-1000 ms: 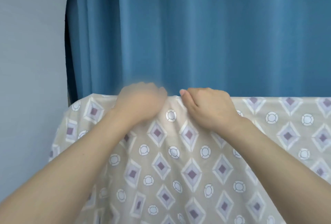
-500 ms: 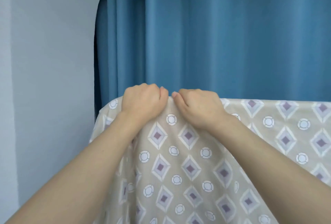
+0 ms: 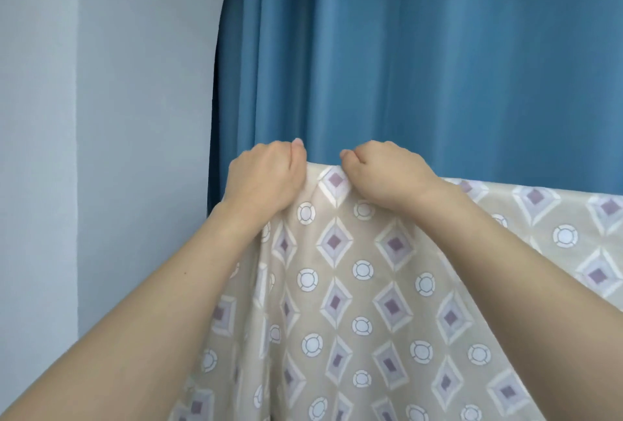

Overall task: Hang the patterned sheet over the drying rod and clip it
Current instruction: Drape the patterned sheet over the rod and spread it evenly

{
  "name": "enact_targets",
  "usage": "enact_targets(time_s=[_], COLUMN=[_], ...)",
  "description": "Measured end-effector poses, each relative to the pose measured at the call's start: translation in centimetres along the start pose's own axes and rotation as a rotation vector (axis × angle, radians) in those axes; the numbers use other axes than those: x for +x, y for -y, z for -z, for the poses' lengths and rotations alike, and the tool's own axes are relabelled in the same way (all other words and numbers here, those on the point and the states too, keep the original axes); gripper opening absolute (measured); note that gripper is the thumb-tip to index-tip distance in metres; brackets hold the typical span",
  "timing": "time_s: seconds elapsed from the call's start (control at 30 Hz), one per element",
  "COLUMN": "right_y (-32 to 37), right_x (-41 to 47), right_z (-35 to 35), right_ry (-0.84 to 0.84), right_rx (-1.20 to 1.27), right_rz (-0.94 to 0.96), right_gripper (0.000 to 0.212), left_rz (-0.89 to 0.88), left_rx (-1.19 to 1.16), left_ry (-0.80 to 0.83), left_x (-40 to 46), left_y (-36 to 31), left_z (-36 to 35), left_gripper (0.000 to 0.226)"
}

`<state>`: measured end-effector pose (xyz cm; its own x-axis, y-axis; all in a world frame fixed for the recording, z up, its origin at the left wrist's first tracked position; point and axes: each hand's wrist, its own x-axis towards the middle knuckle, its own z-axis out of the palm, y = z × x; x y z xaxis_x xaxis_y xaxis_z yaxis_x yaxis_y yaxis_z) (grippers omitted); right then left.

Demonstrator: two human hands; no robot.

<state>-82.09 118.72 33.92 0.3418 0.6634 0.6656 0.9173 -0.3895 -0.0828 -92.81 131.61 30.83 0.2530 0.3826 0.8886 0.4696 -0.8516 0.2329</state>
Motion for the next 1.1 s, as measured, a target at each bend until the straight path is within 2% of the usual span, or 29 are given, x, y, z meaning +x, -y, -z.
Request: enact_targets(time_s=[0.13, 0.23, 0.4, 0.5, 0.6, 0.7, 0.83, 0.9, 1.0, 1.1], right_y=[2.0, 1.7, 0.4, 0.3, 0.8, 1.9, 4.1, 5.1, 5.8, 5.8], right_x=[0.0, 0.0, 0.5, 1.1, 1.6, 2.0, 2.1, 2.1, 2.0, 2.0], right_z=[-1.7, -1.9, -0.8, -0.5, -0.8, -1.3, -2.6, -3.5, -4.6, -5.0], right_ry=[-0.1, -0.123, 0.06, 0.163, 0.191, 0.195, 0.061, -0.018, -0.139, -0.218], right_rx=[-0.082, -0.128, -0.095, -0.07, -0.064, -0.024, 0.038, -0.03, -0.136, -0.171], right_rz=[0.052, 0.006, -0.102, -0.107, -0.067, 0.01, 0.184, 0.241, 0.245, 0.165], right_gripper=[0.051, 0.054, 0.041, 0.038, 0.043, 0.048, 0.046, 0.046, 0.048, 0.05], left_rz=[-0.039, -0.025, 0.217, 0.395, 0.556, 0.689, 0.732, 0.728, 0.703, 0.709], left_rx=[-0.06, -0.155, -0.36, -0.517, -0.616, -0.676, -0.738, -0.756, -0.801, -0.806], left_ry=[0.082, 0.046, -0.064, 0.096, 0.28, 0.335, 0.376, 0.351, 0.326, 0.351], left_x=[0.1, -1.3, -4.9, -3.0, -1.5, -1.2, -1.6, -1.6, -1.7, -2.0], left_y=[0.7, 2.2, 3.2, 3.9, 5.6, 6.5, 5.5, 5.5, 6.1, 6.2], left_z=[0.1, -0.2, -1.5, -1.5, -1.3, -1.2, -0.9, -0.9, -1.3, -1.3], left_gripper=[0.054, 0.053, 0.049, 0.053, 0.054, 0.062, 0.072, 0.062, 0.048, 0.061])
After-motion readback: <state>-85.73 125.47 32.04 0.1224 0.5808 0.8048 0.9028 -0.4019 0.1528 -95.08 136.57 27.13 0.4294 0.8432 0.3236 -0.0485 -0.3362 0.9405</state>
